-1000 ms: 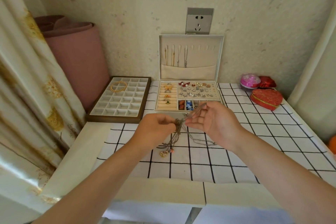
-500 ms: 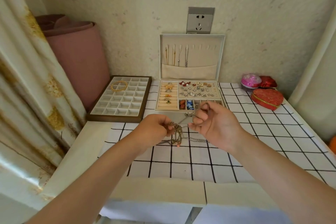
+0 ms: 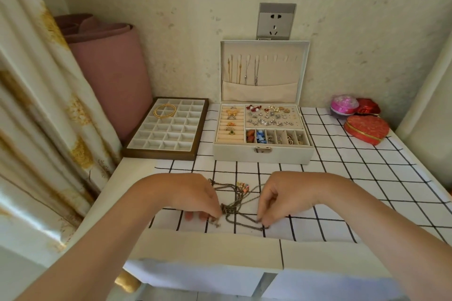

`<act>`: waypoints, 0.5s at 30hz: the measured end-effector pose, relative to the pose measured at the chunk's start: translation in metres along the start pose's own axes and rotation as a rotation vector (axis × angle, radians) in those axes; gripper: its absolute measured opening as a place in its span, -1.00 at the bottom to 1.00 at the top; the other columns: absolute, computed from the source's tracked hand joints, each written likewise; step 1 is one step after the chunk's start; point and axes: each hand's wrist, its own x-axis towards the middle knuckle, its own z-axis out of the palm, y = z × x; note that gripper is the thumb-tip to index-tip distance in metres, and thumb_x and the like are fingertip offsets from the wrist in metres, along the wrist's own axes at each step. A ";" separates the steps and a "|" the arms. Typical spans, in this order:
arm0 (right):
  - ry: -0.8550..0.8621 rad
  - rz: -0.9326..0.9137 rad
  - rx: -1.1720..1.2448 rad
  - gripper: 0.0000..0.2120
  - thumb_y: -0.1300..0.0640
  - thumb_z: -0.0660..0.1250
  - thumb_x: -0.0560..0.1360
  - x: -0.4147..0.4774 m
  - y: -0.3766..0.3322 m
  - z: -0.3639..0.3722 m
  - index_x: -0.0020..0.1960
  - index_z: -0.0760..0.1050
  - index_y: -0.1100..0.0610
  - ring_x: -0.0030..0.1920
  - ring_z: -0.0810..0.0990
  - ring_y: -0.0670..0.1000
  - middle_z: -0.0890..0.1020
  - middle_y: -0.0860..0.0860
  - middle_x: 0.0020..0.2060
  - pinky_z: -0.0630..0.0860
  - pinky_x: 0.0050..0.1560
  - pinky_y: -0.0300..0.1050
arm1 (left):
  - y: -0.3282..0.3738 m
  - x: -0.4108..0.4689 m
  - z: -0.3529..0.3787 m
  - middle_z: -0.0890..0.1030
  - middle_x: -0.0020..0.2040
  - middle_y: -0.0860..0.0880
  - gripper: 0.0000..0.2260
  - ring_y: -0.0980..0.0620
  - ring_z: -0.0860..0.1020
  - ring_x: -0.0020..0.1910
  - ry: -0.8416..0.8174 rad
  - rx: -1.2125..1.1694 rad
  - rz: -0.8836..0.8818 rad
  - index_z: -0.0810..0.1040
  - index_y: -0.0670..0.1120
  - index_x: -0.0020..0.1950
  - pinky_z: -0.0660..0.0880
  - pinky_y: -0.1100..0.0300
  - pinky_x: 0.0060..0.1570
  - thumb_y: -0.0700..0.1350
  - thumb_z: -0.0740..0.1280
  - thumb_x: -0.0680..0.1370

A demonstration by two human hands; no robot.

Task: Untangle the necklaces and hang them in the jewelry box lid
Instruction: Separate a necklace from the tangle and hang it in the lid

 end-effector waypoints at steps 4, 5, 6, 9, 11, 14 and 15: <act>0.344 -0.142 0.074 -0.91 -0.02 0.43 0.49 0.015 -0.003 0.007 -0.08 0.71 -0.08 -0.20 0.57 -0.33 0.68 -0.28 -0.21 0.45 -0.13 -0.33 | -0.006 0.000 -0.001 0.65 -0.03 0.22 -0.89 0.21 0.58 0.01 0.268 0.050 0.046 0.69 0.14 -0.05 0.52 0.17 0.14 0.08 0.39 0.49; 0.402 -0.183 0.060 -0.91 -0.01 0.43 0.50 0.019 -0.005 0.011 -0.07 0.71 -0.07 -0.18 0.57 -0.32 0.67 -0.26 -0.20 0.46 -0.12 -0.32 | -0.006 0.002 0.001 0.63 -0.01 0.22 -0.90 0.21 0.56 0.04 0.332 0.074 0.066 0.67 0.15 -0.03 0.53 0.15 0.16 0.06 0.41 0.49; 0.430 -0.218 0.044 -0.92 0.01 0.44 0.49 0.022 -0.007 0.015 -0.06 0.71 -0.07 -0.17 0.58 -0.29 0.67 -0.24 -0.19 0.49 -0.11 -0.31 | -0.005 0.004 0.003 0.61 0.00 0.21 -0.89 0.21 0.55 0.04 0.359 0.098 0.090 0.66 0.16 0.00 0.53 0.14 0.15 0.04 0.43 0.49; 0.455 -0.274 -0.048 -0.91 -0.01 0.48 0.46 0.029 -0.011 0.028 -0.05 0.70 -0.11 -0.17 0.55 -0.22 0.58 -0.22 -0.21 0.45 -0.14 -0.33 | -0.001 0.011 0.014 0.62 -0.07 0.21 -0.85 0.22 0.56 -0.05 0.343 0.138 0.163 0.65 0.18 -0.01 0.54 0.19 0.00 0.06 0.48 0.44; 0.470 -0.282 -0.096 -0.89 -0.05 0.49 0.44 0.032 -0.012 0.034 -0.04 0.70 -0.11 -0.18 0.52 -0.23 0.54 -0.22 -0.23 0.40 -0.17 -0.33 | 0.000 0.015 0.020 0.64 -0.12 0.20 -0.85 0.22 0.57 -0.12 0.387 0.173 0.162 0.66 0.17 -0.04 0.48 0.26 -0.15 0.08 0.49 0.41; 0.489 -0.279 -0.045 -0.87 -0.09 0.44 0.47 0.034 -0.015 0.036 -0.08 0.71 -0.08 -0.19 0.55 -0.19 0.57 -0.19 -0.26 0.49 -0.14 -0.22 | -0.005 0.020 0.019 0.66 -0.14 0.20 -0.92 0.21 0.58 -0.14 0.477 0.141 0.162 0.68 0.15 -0.10 0.49 0.27 -0.15 0.08 0.48 0.43; 0.483 -0.266 0.022 -0.87 -0.10 0.44 0.47 0.034 -0.017 0.035 -0.12 0.71 -0.08 -0.20 0.58 -0.17 0.61 -0.17 -0.25 0.54 -0.13 -0.16 | -0.007 0.020 0.019 0.66 -0.17 0.19 -0.95 0.22 0.59 -0.15 0.499 0.077 0.176 0.67 0.15 -0.13 0.52 0.26 -0.12 0.07 0.48 0.44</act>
